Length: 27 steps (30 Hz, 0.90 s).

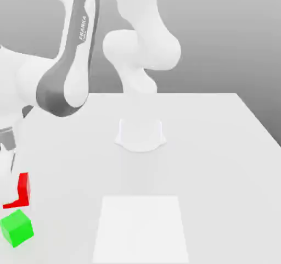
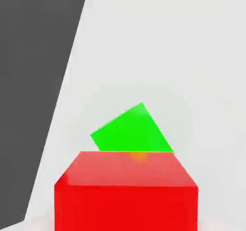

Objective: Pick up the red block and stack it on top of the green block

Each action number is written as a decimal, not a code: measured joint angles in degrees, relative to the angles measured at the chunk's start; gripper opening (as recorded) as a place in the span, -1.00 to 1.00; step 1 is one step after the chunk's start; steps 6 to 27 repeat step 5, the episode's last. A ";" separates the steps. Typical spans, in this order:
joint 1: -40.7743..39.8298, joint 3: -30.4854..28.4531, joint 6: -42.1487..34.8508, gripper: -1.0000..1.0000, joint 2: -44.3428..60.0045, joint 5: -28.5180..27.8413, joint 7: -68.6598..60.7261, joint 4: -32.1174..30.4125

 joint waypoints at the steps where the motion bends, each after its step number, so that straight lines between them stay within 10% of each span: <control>1: -0.24 0.17 1.75 -1.00 2.01 0.36 -0.25 0.23; 2: -0.38 0.32 3.41 1.00 3.82 0.65 -0.46 0.39; 27: -0.38 0.32 3.41 1.00 3.82 0.65 -0.46 0.39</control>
